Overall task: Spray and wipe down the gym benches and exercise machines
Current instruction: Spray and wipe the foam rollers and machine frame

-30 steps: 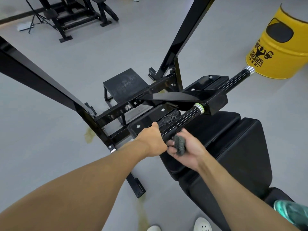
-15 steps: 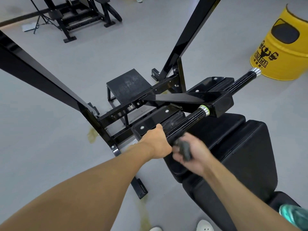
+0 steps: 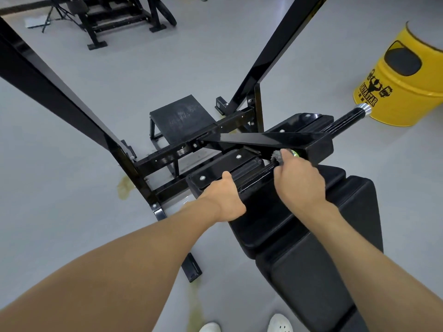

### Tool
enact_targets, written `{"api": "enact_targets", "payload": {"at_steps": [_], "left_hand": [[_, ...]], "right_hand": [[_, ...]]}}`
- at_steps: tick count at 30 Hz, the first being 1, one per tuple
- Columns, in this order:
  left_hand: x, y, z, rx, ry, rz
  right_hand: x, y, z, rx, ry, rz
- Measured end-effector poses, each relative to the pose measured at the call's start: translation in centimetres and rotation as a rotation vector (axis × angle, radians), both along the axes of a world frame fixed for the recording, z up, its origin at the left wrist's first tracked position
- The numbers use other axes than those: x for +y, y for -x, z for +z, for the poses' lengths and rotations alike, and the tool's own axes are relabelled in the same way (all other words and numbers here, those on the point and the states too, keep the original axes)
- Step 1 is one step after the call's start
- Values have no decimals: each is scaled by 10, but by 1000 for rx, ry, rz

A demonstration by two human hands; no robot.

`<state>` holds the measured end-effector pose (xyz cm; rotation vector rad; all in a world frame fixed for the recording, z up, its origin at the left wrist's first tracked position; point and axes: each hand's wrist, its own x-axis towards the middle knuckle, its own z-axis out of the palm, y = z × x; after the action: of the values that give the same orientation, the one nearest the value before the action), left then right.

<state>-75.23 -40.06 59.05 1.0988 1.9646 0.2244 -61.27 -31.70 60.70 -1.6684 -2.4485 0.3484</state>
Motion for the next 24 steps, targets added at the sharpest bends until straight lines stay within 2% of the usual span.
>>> {"api": "enact_targets", "payload": {"at_steps": [4,9,10,12,14,16,19,24], "left_hand": [[-1,0,0,21,5,-1],[-1,0,3,39,-35,-68],[-1,0,4,26,-34,-52],[-1,0,3,3,-15,-18],[-1,0,2,2,-2,-5],[-1,0,1,21,0,-10],[0,0,-1,35,-6,-8],[0,2,-1,53,-53,-69]], "right_hand": [[-28,20,4,65,101,38],[-63,17,11,260,450,279],[-58,14,11,304,442,255],[-37,9,8,355,273,130],[-15,5,3,248,101,42],[-4,3,-3,91,42,6],[-19,8,-5,161,110,-19],[-74,20,-1,291,325,200]]}}
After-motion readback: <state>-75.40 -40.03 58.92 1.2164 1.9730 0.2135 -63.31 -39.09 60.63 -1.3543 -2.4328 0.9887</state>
